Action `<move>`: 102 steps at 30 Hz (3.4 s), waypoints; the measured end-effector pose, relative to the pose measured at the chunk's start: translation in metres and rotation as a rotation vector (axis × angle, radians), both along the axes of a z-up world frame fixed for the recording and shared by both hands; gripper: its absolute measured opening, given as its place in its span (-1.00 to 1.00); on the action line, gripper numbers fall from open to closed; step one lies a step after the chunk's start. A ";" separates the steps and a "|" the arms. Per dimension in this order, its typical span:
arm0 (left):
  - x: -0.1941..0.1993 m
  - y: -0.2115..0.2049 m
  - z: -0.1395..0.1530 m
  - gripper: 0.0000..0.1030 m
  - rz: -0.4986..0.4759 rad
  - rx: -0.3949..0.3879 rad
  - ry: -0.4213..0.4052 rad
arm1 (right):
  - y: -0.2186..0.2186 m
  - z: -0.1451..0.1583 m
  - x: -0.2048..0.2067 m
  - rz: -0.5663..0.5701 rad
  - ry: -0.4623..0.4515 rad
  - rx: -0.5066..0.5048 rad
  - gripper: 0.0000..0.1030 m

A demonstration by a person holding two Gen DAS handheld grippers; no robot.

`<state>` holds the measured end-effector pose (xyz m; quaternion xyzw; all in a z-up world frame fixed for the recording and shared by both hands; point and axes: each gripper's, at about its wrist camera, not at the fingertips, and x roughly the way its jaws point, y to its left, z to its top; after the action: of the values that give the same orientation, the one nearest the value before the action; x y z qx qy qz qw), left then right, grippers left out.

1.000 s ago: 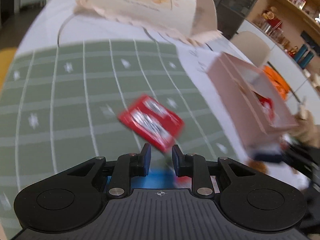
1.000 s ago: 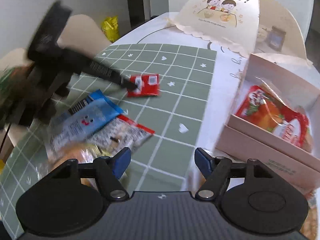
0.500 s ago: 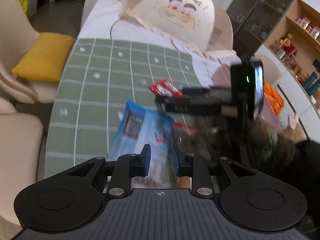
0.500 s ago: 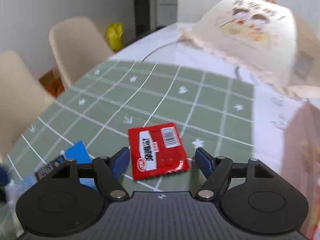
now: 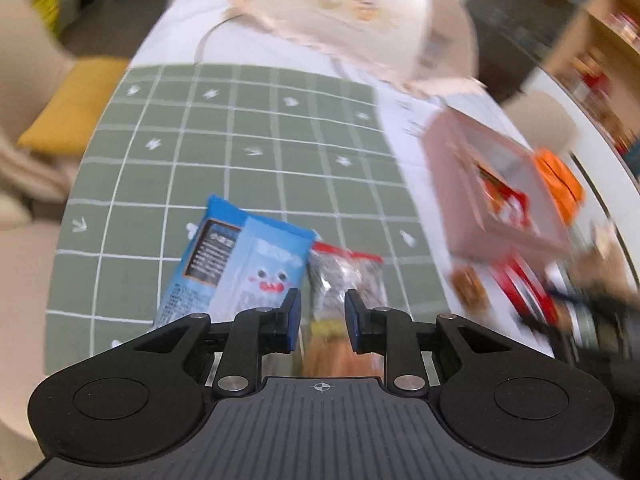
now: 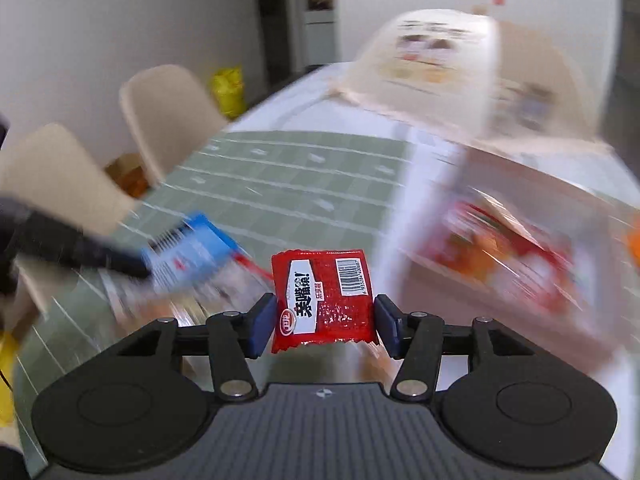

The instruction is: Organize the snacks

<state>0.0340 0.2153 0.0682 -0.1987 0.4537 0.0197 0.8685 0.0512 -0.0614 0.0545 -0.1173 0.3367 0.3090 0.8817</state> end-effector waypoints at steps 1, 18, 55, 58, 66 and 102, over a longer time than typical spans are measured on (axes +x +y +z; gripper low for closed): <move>0.009 0.001 -0.006 -0.48 0.025 -0.021 0.015 | -0.012 -0.006 -0.006 -0.033 -0.011 -0.030 0.04; 0.036 -0.119 -0.031 -0.23 -0.387 0.142 0.084 | -0.087 -0.066 -0.022 -0.333 0.043 0.009 0.65; 0.043 -0.165 -0.035 0.17 -0.341 0.327 0.024 | -0.085 -0.076 -0.023 -0.351 0.008 0.034 1.00; 0.046 -0.162 -0.038 0.20 -0.337 0.326 0.031 | -0.087 -0.075 -0.022 -0.341 0.013 0.033 1.00; 0.041 -0.161 -0.037 0.24 -0.361 0.278 0.024 | -0.089 -0.074 -0.019 -0.315 0.026 0.027 1.00; 0.037 -0.188 -0.038 0.21 -0.358 0.171 0.088 | -0.090 -0.077 -0.020 -0.320 0.013 0.030 1.00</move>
<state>0.0705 0.0273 0.0306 -0.0393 0.5159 -0.0878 0.8513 0.0310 -0.1511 -0.0222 -0.0471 0.3520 0.1705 0.9191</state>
